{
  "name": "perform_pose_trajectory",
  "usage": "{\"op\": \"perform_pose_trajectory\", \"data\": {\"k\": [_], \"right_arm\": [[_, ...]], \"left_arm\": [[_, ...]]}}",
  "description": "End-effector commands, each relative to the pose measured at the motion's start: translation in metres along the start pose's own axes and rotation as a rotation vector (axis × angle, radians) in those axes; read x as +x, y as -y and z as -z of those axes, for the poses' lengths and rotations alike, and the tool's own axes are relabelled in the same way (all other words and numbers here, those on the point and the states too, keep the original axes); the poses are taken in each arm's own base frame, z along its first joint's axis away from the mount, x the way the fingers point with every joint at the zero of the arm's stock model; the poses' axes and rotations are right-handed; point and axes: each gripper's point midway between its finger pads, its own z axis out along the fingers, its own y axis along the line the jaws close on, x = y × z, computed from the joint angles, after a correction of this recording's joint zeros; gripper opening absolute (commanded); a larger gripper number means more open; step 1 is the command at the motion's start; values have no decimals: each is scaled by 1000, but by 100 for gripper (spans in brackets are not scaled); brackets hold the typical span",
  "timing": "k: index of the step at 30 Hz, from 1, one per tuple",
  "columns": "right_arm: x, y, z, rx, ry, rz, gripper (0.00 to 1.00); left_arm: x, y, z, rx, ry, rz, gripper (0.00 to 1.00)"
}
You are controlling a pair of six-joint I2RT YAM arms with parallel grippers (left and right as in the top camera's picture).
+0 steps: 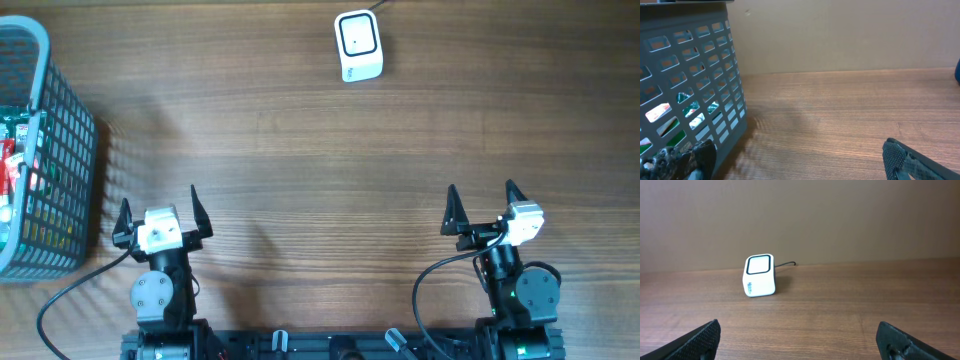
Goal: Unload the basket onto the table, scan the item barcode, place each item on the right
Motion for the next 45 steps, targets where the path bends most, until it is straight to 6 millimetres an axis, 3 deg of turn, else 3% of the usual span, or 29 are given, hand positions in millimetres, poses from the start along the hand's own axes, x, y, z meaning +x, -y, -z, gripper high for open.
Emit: {"op": "perform_pose_trajectory", "data": {"k": [1,45], "right_arm": [[1,2,-1,7,-5,-6,100],[1,2,-1,7,-5,-6,100]], "left_arm": [[-1,19,2,69,6,-20,100],[-1,19,2,69,6,-20,100]]}}
